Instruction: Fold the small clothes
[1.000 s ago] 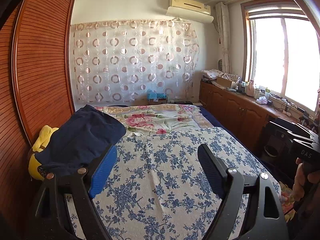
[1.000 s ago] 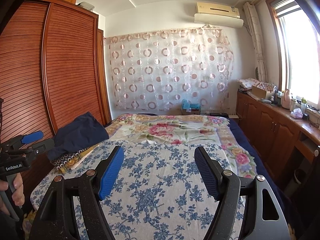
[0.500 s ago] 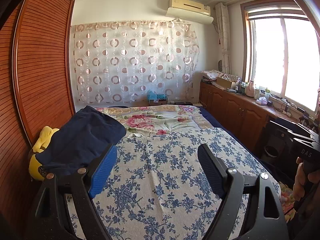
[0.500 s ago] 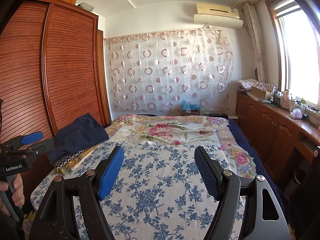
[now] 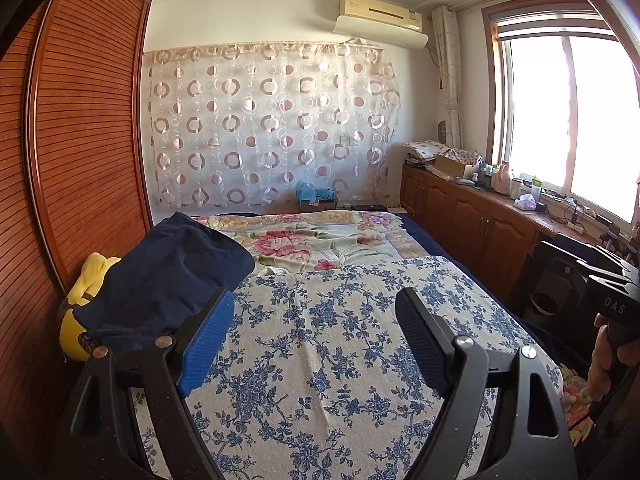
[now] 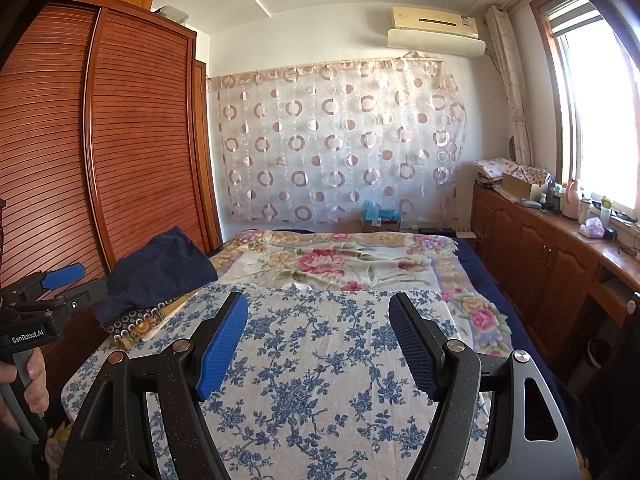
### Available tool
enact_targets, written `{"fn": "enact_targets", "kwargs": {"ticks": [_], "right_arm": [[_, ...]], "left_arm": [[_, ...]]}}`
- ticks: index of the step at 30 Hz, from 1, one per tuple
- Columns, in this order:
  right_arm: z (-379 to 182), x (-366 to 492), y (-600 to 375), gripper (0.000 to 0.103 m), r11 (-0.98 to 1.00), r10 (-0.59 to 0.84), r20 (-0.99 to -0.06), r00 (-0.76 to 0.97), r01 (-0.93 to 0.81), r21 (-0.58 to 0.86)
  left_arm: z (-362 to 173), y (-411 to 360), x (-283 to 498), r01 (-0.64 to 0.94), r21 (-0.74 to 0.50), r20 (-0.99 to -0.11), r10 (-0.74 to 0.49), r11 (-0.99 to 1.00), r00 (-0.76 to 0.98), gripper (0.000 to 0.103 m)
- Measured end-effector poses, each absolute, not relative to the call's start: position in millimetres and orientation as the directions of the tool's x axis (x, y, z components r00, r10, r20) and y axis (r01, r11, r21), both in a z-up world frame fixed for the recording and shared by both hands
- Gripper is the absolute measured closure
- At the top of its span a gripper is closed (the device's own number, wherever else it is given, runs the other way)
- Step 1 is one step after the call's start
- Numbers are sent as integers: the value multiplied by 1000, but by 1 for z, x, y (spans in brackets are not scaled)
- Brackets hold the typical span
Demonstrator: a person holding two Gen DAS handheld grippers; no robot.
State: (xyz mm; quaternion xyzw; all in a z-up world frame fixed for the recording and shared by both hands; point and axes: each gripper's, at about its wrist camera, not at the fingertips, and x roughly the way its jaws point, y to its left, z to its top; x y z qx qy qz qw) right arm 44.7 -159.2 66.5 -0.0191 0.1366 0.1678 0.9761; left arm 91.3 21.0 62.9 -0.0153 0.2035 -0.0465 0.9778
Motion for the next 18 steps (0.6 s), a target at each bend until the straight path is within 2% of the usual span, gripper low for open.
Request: {"fn": "enact_targets", "kwargs": {"ticks": [18], "right_arm": [[66, 45, -161, 28, 943, 323, -272, 906, -333, 8]], "left_arm": [[62, 20, 91, 84, -47, -396, -96, 995, 913, 20]]}}
